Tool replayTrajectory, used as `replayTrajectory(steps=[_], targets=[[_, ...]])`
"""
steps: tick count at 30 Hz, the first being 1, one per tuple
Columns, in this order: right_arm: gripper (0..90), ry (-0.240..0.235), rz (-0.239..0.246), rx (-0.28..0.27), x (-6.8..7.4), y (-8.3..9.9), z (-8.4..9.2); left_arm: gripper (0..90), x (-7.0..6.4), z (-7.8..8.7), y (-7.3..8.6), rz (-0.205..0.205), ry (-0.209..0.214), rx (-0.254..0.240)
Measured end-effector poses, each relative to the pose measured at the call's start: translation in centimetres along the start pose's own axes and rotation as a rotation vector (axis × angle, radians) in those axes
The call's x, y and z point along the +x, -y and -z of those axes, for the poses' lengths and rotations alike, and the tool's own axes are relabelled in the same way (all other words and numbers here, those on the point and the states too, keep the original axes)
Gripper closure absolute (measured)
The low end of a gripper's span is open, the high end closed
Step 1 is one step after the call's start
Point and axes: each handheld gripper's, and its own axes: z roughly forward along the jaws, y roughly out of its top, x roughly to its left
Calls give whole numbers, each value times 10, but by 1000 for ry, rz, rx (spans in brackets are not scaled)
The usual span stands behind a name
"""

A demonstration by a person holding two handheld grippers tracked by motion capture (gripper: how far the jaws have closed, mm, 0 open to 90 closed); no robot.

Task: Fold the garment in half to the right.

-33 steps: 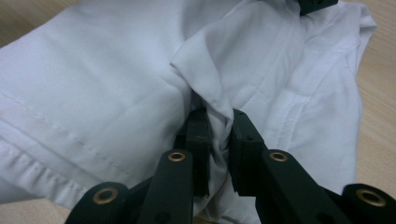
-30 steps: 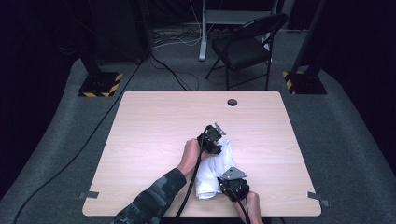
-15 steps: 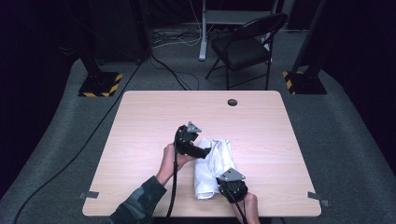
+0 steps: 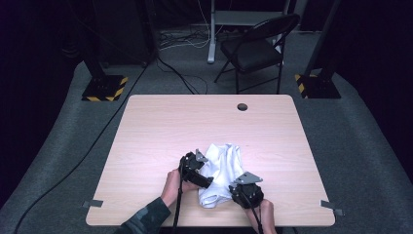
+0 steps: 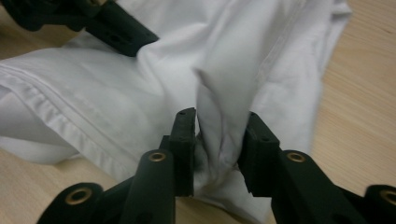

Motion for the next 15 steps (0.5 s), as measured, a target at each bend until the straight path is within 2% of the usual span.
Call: replayTrajectory(steps=[3,5,6,8,10,11,12,15], targets=[[614,7,-44,34,-18,0,12,77,1,0,1,1,2,-4],[579,20,-71,30,-27,1,18,77,0,0,1,3,-7,-13],[557,38,-81,44,-32,1,21,75,0,0,1,-3,-18,-18],[514,92,-86,23,-40,0,28,69,2,3,0,-3,-40,-35],[466,100,-100,-16,-44,-2,34,57,7,13,-1,22,-51,-72],[414,95,-92,-55,-43,-4,38,55,8,16,-1,28,-53,-80],[377,100,-85,-60,-42,-5,38,52,8,21,-2,40,-52,-99],[286,84,-44,-86,-31,-11,35,45,6,43,-1,62,-12,-158]])
